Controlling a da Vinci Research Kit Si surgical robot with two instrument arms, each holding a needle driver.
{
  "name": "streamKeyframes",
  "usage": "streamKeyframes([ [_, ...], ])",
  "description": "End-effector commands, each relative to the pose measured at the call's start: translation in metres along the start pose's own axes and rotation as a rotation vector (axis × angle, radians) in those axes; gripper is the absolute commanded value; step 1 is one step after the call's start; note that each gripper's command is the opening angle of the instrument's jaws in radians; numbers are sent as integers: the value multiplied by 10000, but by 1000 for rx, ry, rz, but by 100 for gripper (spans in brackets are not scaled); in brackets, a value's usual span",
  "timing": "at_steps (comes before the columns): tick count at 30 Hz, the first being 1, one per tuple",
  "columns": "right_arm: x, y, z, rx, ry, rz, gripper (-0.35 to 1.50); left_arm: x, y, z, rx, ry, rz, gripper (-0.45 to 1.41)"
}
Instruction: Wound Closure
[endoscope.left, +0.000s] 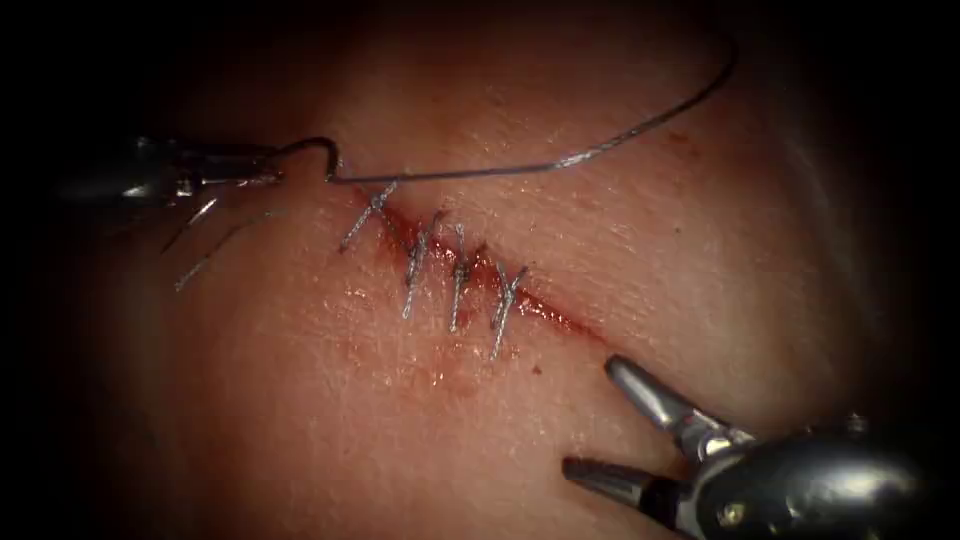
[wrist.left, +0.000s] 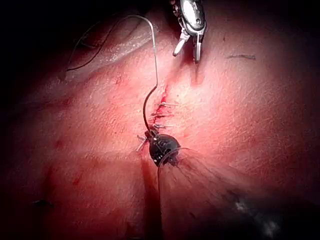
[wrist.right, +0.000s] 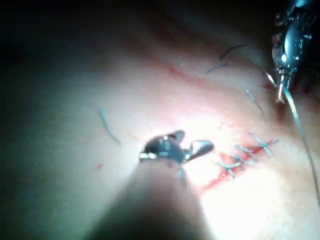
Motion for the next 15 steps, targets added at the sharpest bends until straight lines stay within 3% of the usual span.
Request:
streamKeyframes([
  [1,2,-6,2,-25,8,25,91,-5,8,13,-17,13,-13,-45],
  [8,13,17,3,-148,52,159,91,4,40,42,-123,139,-88,-45],
  [15,21,44,7,-236,90,228,88,5,57,65,-144,211,-152,-45],
])
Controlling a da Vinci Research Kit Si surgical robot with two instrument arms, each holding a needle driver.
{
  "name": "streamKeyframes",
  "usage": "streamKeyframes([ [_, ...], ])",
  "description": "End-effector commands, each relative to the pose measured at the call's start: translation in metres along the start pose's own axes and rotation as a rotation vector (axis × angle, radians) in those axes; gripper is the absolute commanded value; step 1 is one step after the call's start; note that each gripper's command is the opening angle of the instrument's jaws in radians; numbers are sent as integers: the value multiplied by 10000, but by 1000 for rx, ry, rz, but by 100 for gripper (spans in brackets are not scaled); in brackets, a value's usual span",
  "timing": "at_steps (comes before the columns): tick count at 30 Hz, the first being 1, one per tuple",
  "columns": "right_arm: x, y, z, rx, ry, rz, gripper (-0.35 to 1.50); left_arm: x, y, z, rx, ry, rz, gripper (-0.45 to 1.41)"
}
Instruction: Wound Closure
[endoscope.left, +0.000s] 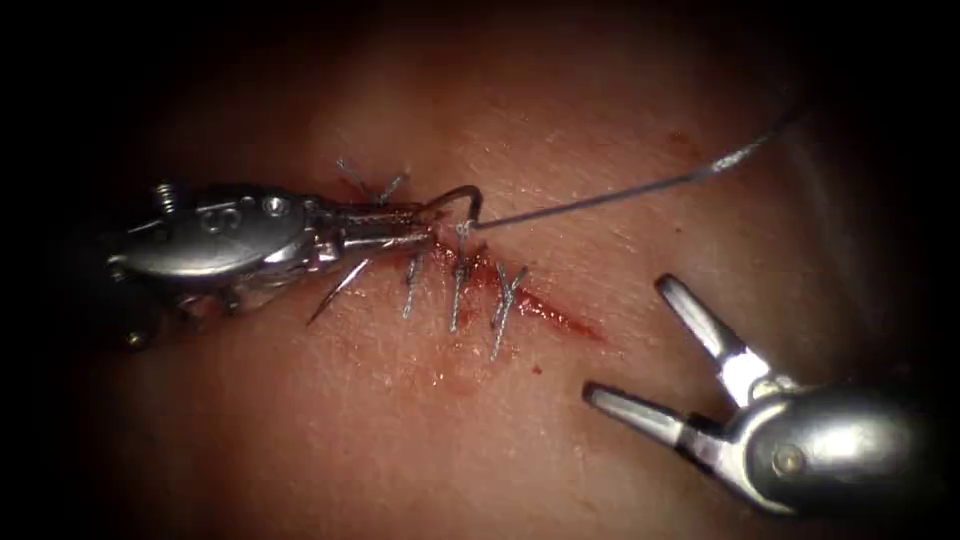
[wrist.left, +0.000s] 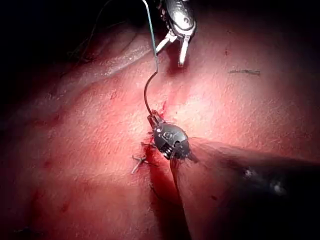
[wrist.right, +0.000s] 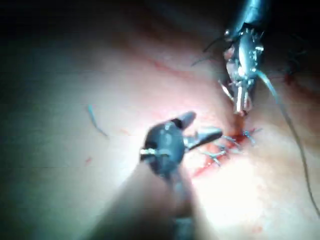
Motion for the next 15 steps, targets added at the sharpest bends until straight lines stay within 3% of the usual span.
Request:
streamKeyframes([
  [1,-4,-6,4,-5,3,3,88,-6,1,6,-2,-1,-3,-45],
  [15,-9,0,62,-42,23,38,84,-17,26,32,-27,14,-21,-45],
])
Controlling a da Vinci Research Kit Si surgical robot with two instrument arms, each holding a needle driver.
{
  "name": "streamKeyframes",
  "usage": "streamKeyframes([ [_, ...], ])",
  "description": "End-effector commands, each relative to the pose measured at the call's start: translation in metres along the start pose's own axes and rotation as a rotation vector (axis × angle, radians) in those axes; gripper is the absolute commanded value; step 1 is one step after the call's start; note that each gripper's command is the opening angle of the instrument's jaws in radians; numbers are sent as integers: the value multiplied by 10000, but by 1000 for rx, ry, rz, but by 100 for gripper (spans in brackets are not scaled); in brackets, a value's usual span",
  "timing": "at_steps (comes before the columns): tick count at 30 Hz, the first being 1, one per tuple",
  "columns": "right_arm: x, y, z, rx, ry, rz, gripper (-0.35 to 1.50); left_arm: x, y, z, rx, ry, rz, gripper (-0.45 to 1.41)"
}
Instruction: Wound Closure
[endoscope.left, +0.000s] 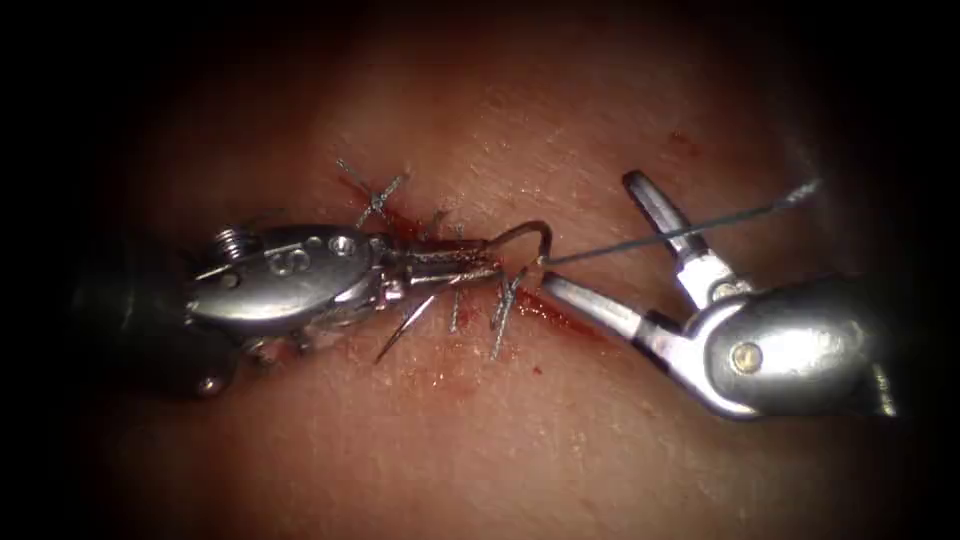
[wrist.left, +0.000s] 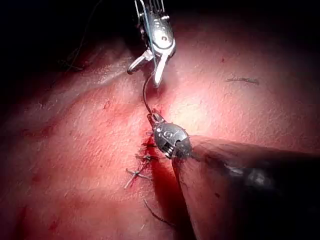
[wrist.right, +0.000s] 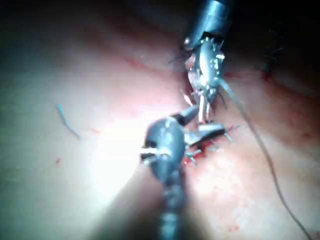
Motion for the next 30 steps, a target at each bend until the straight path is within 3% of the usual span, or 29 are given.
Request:
streamKeyframes([
  [1,-4,-10,9,3,2,-1,84,-6,2,7,-3,2,0,-45],
  [7,-11,-27,20,6,4,-12,83,-4,8,8,-13,7,0,-45],
  [15,-16,-33,25,-6,8,-16,64,-5,12,10,-22,10,1,-45],
  [19,-17,-34,23,-13,11,-17,32,-5,14,10,-26,9,2,-45],
  [22,-16,-33,19,-31,16,-15,-10,-5,14,10,-25,9,3,-45],
  [23,-16,-33,18,-35,20,-14,-32,-5,14,10,-26,9,3,-45],
  [30,-17,-26,7,-62,24,-27,-35,-4,14,10,-24,9,3,-45],
])
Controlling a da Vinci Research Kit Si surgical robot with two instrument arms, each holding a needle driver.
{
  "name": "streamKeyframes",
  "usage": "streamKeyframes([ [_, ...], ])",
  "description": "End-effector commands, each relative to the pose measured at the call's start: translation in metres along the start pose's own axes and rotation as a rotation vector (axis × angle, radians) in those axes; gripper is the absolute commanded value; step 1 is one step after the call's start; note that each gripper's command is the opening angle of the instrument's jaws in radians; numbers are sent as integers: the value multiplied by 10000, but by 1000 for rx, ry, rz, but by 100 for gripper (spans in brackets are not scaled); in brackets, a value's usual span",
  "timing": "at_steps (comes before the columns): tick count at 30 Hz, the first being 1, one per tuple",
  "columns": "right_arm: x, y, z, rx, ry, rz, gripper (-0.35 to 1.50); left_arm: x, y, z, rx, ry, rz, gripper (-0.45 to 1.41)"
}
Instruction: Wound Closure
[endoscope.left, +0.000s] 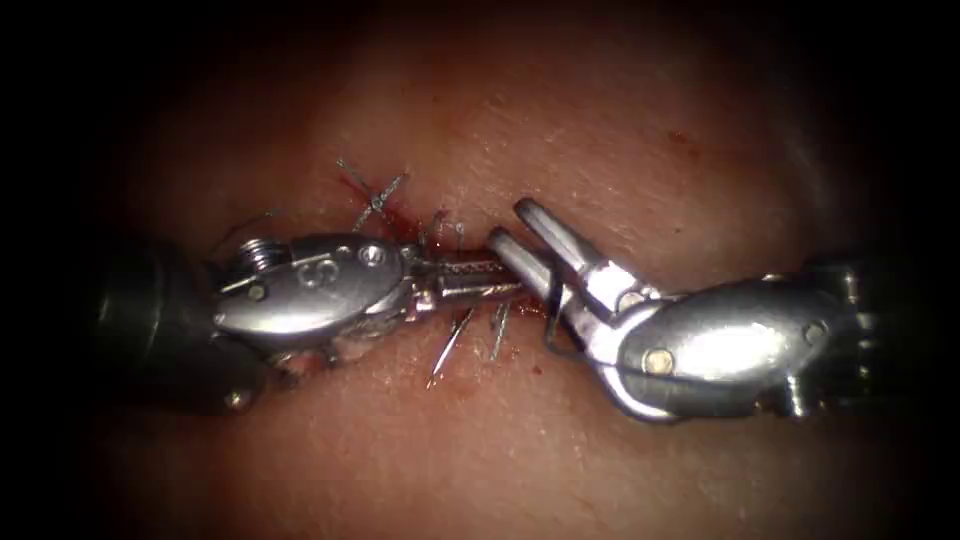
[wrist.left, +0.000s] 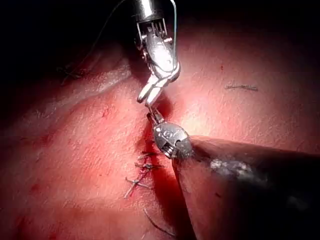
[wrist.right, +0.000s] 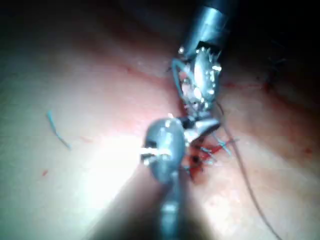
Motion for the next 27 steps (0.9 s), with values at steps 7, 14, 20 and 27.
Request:
streamKeyframes([
  [7,-6,9,-5,4,-20,-3,-35,-3,0,8,20,1,-5,14],
  [14,-16,41,-20,44,-82,-33,-35,3,4,7,23,2,31,96],
  [20,-28,64,-31,68,-142,-169,-35,0,11,10,23,-30,121,91],
  [27,-37,58,-24,130,-183,-340,-35,-27,21,29,52,-186,336,44],
])
